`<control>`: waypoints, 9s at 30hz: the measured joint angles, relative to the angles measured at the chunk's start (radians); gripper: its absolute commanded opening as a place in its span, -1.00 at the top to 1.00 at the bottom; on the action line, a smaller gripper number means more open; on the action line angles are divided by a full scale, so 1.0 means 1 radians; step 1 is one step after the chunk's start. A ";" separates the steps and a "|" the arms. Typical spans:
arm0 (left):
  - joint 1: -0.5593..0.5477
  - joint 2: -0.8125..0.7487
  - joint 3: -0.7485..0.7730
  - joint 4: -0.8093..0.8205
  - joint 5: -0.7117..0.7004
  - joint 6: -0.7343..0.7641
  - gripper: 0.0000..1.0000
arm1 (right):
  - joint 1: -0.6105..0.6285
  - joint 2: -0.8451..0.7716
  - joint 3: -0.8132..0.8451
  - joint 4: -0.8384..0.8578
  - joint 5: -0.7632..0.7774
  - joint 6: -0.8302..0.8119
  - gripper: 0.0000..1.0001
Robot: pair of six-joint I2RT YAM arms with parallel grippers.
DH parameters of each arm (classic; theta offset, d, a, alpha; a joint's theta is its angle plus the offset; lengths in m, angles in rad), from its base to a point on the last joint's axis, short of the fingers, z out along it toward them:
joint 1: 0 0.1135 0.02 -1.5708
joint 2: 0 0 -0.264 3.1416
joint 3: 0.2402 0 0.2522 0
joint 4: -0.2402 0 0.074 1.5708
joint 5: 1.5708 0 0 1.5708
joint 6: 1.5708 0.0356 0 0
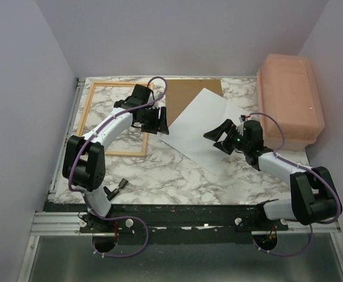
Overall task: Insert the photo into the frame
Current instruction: Pick up the photo frame item at the center of the board, then move the photo frame to the center of the board, then adjust the photo frame item.
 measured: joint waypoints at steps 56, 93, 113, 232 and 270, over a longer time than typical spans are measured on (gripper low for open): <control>0.072 0.258 0.140 -0.280 -0.340 0.036 0.07 | 0.001 -0.338 0.244 -0.384 0.219 -0.053 0.99; 0.027 0.202 0.101 -0.226 -0.062 -0.011 -0.32 | 0.001 -0.365 0.387 -0.553 0.212 -0.088 0.99; 0.080 0.103 -0.062 -0.150 -0.339 -0.153 -0.29 | 0.001 -0.382 0.383 -0.553 0.135 -0.083 0.99; 0.401 -0.779 -0.592 1.176 0.649 -0.883 -0.46 | 0.000 -0.460 0.521 -0.117 -0.775 -0.080 0.99; 0.437 -1.043 -0.466 0.606 0.631 -0.542 -0.34 | 0.005 -0.427 0.542 -0.605 -0.275 -0.426 0.99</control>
